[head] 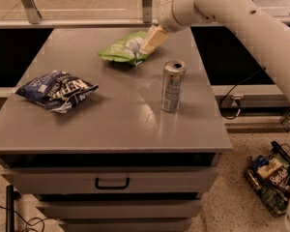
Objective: Pick green rice chip bag
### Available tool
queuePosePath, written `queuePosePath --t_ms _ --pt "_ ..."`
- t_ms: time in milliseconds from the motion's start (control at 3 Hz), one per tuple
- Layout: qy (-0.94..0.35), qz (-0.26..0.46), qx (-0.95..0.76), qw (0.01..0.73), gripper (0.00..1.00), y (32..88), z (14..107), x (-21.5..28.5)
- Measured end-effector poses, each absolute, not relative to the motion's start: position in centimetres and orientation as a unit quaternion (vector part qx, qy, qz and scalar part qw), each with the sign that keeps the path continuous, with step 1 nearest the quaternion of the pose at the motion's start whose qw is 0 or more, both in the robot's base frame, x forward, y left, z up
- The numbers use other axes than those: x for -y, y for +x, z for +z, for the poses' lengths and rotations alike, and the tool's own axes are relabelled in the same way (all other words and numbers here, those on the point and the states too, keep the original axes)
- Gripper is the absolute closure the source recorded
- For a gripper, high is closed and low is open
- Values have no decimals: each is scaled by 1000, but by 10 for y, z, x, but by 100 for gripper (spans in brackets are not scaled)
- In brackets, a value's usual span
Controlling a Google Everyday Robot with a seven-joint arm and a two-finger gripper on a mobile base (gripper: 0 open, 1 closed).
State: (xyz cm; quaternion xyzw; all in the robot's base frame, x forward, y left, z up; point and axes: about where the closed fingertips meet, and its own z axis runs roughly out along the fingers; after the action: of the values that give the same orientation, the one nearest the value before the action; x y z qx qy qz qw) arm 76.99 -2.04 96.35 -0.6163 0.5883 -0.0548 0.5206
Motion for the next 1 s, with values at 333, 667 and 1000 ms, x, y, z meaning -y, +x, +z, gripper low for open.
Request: queuePosePath --t_ms 333,667,1000 --pt "-676 -68 -534 503 0 767 960 15" --pt "-733 -98 -472 479 0 763 954 10" --pt "-769 -122 -427 460 0 758 946 1"
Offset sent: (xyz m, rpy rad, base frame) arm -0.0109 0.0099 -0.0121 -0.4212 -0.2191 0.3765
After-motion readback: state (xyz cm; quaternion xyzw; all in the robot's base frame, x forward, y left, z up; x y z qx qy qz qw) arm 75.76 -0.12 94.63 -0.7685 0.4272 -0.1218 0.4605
